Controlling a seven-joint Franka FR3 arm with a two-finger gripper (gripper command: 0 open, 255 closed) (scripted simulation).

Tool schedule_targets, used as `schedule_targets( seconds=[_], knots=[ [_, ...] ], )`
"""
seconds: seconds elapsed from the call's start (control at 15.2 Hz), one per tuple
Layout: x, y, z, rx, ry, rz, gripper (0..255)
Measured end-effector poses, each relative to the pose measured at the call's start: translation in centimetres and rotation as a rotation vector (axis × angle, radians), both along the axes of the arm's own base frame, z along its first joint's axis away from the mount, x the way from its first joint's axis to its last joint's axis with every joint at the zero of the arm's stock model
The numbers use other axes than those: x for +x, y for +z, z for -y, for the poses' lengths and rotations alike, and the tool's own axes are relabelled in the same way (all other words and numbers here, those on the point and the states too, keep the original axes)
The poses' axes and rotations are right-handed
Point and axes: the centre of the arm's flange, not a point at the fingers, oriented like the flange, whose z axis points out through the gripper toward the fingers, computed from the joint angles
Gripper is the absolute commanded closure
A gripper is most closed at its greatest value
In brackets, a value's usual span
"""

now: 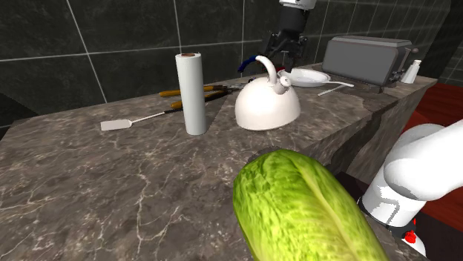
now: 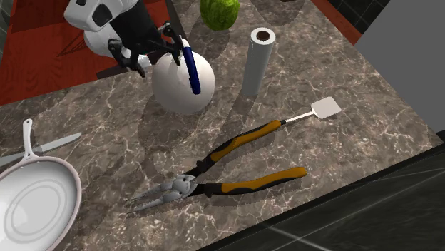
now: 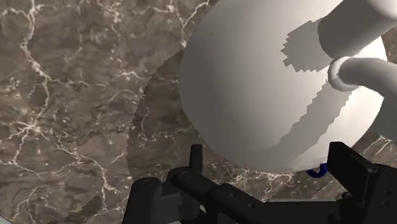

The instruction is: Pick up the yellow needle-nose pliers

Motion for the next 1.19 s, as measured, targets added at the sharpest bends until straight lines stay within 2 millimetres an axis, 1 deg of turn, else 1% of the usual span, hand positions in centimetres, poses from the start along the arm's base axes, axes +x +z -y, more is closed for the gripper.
schedule_targets(
  seconds=[0.07, 0.2, 0.33, 0.4, 0.46, 0.53, 0.59, 0.86, 1.19],
  knots=[
    [1.2, 0.3, -0.2, 0.007, -0.037, 0.008, 0],
    [4.4, 0.5, -1.5, 0.056, -0.117, 0.042, 0],
    [8.5, 0.2, -1.6, 0.034, -0.201, 0.155, 0],
    [10.2, -0.6, -1.6, 0.032, -0.235, 0.157, 0],
    [11.0, -1.5, -2.5, 0.024, -0.265, 0.114, 0],
    [11.6, -3.4, -2.8, 0.003, -0.296, 0.013, 0],
    [12.6, -4.6, -2.7, -0.011, -0.328, -0.053, 0],
    [17.5, -6.5, -2.4, -0.033, -0.470, -0.136, 0],
    [23.9, -8.8, -1.1, -0.045, -0.654, -0.171, 0]
  ],
)
